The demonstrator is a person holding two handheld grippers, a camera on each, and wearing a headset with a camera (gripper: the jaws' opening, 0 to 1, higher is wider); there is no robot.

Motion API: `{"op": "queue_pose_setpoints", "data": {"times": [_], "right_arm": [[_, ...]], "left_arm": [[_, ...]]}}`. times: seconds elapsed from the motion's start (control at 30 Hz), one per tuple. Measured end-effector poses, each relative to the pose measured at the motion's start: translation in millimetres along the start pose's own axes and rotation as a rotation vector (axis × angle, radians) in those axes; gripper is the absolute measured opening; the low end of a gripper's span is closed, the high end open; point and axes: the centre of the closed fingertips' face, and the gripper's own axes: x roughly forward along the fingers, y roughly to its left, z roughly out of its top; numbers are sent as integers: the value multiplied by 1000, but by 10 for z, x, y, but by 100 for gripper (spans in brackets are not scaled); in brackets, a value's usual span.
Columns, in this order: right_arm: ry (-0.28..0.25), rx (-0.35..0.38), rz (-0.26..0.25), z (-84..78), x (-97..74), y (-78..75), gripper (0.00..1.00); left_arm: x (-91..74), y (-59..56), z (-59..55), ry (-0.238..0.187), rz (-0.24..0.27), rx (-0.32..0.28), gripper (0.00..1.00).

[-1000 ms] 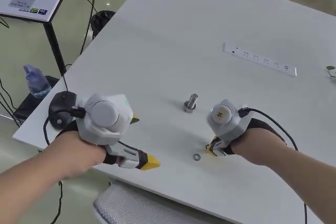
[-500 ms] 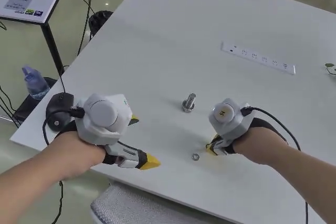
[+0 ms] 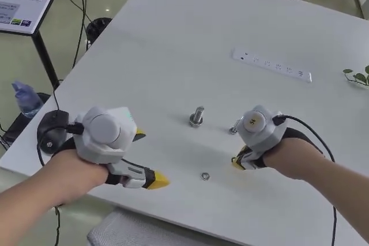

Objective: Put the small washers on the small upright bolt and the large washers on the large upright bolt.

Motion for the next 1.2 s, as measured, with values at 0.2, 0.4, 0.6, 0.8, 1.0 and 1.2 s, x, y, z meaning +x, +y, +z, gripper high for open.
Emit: {"op": "queue_pose_setpoints", "data": {"times": [0.2,0.4,0.6,0.8,1.0,1.2], "right_arm": [[3,6,-12,-123,-102,-119,13],[0,3,-19,-131,-189,-243,13],[-7,-1,-27,-58,-253,-363,13],[-20,-1,-44,40,-297,-484,13],[-36,9,-52,146,-336,-560,13],[-51,8,-63,240,-368,-630,13]], "left_arm": [[18,-26,22,2,-3,4,73],[24,-40,4,9,-3,3,73],[16,-40,-18,17,-2,1,72],[15,-34,-36,20,0,-4,72],[-12,-42,-27,13,-3,0,72],[-6,-29,-25,14,1,3,72]]}}
